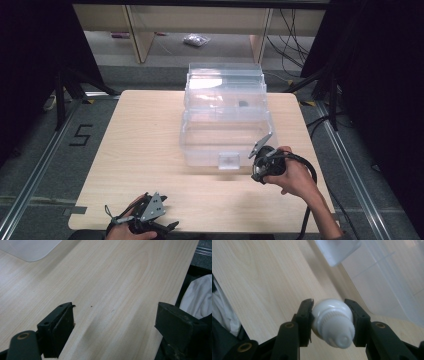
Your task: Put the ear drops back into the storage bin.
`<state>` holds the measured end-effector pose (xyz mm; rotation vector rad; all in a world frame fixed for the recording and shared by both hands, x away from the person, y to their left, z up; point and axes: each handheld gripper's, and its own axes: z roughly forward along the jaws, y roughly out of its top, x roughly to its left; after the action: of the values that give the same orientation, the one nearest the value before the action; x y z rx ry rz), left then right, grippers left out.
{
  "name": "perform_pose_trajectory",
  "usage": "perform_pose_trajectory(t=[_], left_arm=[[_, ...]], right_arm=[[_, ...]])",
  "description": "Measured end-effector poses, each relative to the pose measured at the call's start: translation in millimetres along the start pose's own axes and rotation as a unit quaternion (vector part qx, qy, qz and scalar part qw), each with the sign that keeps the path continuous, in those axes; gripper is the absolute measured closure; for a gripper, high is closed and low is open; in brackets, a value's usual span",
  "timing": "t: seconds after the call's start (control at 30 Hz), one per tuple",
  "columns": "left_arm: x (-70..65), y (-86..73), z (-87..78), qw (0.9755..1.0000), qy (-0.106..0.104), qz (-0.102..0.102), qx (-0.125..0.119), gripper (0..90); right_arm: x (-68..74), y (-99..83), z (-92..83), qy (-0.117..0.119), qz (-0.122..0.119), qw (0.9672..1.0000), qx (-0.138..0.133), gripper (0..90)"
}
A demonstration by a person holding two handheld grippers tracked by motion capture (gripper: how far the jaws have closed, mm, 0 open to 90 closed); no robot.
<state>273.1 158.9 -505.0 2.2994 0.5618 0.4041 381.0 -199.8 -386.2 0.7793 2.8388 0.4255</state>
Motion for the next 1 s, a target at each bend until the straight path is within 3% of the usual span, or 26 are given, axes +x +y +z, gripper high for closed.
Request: perform_pose_trajectory(t=[0.43,0.5,0.57,0.67,0.93,1.0], left_arm=[[-0.2,-0.2,0.1,1.0000,-0.002,-0.001,-0.002,15.0],[-1.5,-0.4,0.2,0.9999,-0.003,-0.012,-0.003,15.0],[0.4,-0.1,-0.1,1.0000,-0.002,0.001,0.001,15.0],[0.3,-0.3,0.2,1.0000,0.000,0.000,-0.002,15.0],[-0.9,-0.4,0.3,1.0000,-0.004,-0.007,-0.004,15.0],[0.6,-0.1,0.1,1.0000,0.001,0.002,0.002,15.0]], right_arm=[[-17.8,7.7,-20.9,0.000,0.009,1.0000,0.000,60.1],[-21.2,10.7,-24.6,0.000,0.011,0.9999,0.000,60.1],[-23.9,12.8,-26.7,0.001,0.015,0.9999,0.002,60.1],[-28.1,14.6,-29.5,-0.001,0.011,0.9999,0.001,60.1],[-43.8,24.7,-41.5,-0.009,0.025,0.9997,-0.001,60.1],[-53.1,30.0,-41.6,-0.013,0.036,0.9993,0.003,60.1]])
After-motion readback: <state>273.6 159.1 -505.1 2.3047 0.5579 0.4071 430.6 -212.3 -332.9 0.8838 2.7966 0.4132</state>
